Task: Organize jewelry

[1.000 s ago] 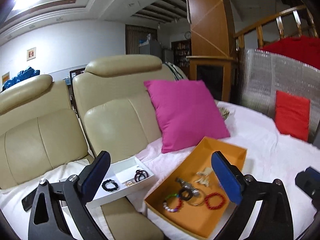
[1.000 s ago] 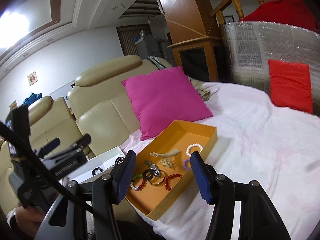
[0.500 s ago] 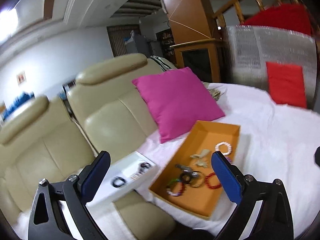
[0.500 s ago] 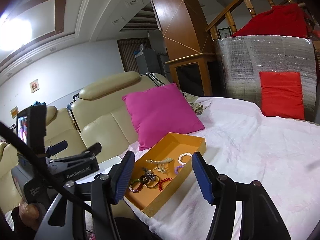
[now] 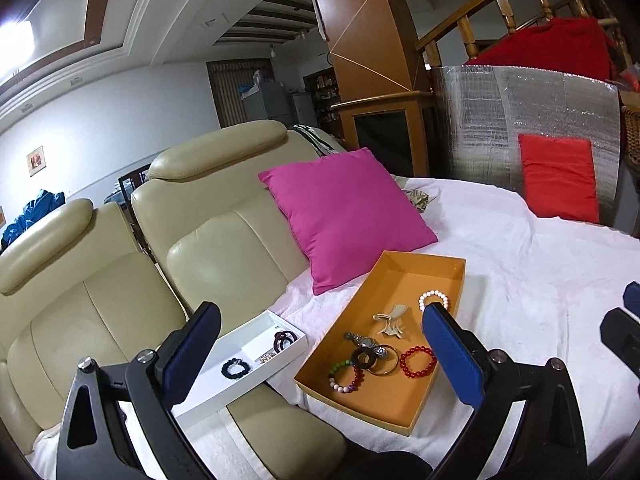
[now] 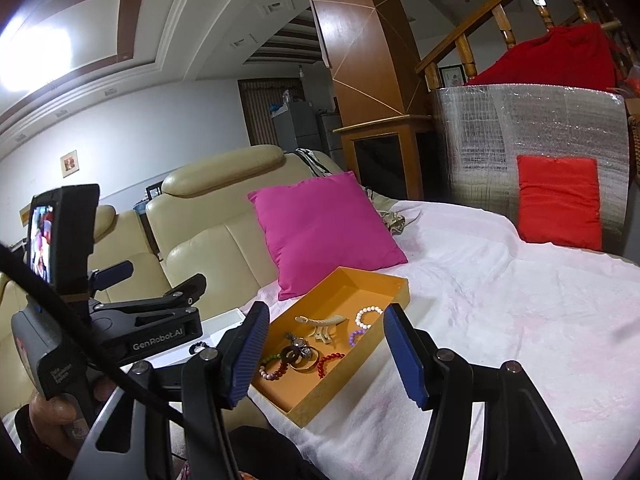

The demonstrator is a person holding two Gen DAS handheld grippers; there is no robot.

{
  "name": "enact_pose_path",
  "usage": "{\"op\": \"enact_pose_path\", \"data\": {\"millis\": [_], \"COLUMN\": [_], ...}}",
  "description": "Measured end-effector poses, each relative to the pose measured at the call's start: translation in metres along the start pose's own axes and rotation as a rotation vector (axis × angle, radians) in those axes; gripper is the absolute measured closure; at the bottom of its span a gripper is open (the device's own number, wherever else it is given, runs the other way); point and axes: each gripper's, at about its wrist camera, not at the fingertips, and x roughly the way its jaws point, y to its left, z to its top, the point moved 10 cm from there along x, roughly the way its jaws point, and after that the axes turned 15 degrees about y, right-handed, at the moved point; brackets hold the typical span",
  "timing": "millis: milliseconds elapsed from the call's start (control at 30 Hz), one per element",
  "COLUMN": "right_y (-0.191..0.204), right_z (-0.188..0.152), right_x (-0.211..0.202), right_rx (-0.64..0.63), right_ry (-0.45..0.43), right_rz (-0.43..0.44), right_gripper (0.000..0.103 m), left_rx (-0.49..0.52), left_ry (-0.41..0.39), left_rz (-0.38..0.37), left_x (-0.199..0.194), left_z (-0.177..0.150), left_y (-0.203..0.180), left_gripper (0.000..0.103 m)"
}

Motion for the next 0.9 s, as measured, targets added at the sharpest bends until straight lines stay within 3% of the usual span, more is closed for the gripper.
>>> {"op": "enact_pose_path", "data": {"millis": [900], "right_y": [0.023], "right_z": [-0.001], "right_x": [0.024], "right_rx": [-0.004], "right_ry": [0.058], "right_rz": [-0.006], "right_gripper": [0.04], "left_rx": [-0.059], "left_ry": [0.031], "left_rz": [-0.017], "left_x": [0.014], "left_z": [-0.011], "left_y": [0.032], "left_gripper": [0.002]}}
